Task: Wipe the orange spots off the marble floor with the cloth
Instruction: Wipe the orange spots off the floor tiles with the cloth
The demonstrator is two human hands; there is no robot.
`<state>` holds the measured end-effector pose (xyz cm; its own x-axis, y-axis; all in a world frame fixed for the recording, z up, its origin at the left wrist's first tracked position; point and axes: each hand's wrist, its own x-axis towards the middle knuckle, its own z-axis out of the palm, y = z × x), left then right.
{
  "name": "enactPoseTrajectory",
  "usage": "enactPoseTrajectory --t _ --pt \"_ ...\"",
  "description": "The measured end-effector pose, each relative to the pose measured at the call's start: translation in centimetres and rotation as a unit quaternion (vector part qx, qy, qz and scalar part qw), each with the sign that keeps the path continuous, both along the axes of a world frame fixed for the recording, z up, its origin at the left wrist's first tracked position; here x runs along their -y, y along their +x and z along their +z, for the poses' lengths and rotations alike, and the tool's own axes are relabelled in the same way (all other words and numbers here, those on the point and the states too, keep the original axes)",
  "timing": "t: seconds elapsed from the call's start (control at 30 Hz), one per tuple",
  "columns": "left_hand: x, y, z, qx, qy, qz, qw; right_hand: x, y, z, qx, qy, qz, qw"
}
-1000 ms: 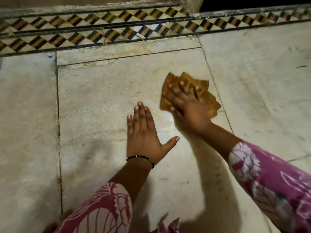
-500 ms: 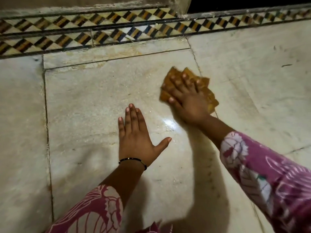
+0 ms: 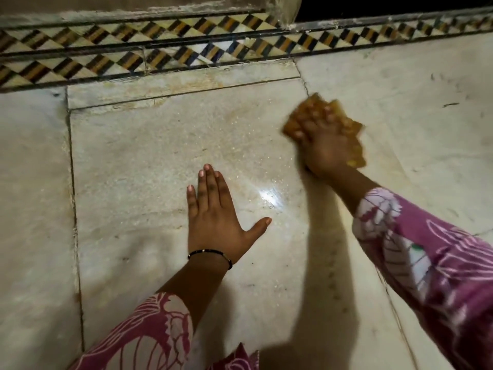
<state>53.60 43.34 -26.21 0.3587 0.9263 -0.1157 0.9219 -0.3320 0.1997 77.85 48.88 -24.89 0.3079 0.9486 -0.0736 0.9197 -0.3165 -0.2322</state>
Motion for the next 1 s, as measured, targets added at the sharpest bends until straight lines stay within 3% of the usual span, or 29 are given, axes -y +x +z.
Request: enactPoseTrajectory --t 0.13,0.2,0.3,0.4,0.47,0.6,0.73,0.8,0.87,0.93,1.0 --pt "0.0 -0.1 0.2 0.016 -0.020 0.013 1.000 4.2 -6.1 -0.3 0.018 0.014 0.235 0.972" --pt "0.6 -0.9 0.4 0.027 -0.043 0.024 0.998 9.6 -5.4 -0.2 0.006 -0.007 0.295 0.955" --pt "1.2 -4.9 0.9 0.026 -0.067 0.085 0.994 11.3 -2.1 0.9 -0.012 -0.025 0.283 0.959" --pt "0.6 -10.0 1.3 -0.016 -0.093 0.132 0.987 4.5 -3.3 1.2 -0.038 -0.015 0.114 0.993" --pt "0.0 -11.5 1.7 -0.029 -0.111 0.116 0.987 -0.8 -7.2 1.1 -0.045 -0.014 0.065 0.997" --pt "-0.4 -11.2 2.2 -0.038 -0.131 0.079 0.987 -4.5 -16.1 0.4 -0.062 -0.027 0.222 0.973" --pt "-1.0 -12.0 3.4 -0.094 -0.168 0.018 0.981 3.3 -15.4 0.7 -0.046 -0.036 0.377 0.924" --pt "-1.4 -12.2 4.0 -0.112 -0.189 -0.008 0.975 8.2 -11.7 0.6 -0.035 -0.049 0.342 0.938" --pt "-1.4 -12.1 4.2 -0.126 -0.202 -0.017 0.971 11.7 -9.1 0.2 -0.020 -0.062 0.222 0.973" --pt "-1.4 -12.1 4.0 -0.134 -0.207 -0.016 0.969 12.6 -9.1 -0.5 0.003 -0.070 0.126 0.990" --pt "-1.7 -12.2 4.1 -0.140 -0.217 -0.018 0.966 12.1 -9.7 -0.7 0.013 -0.085 0.093 0.992"
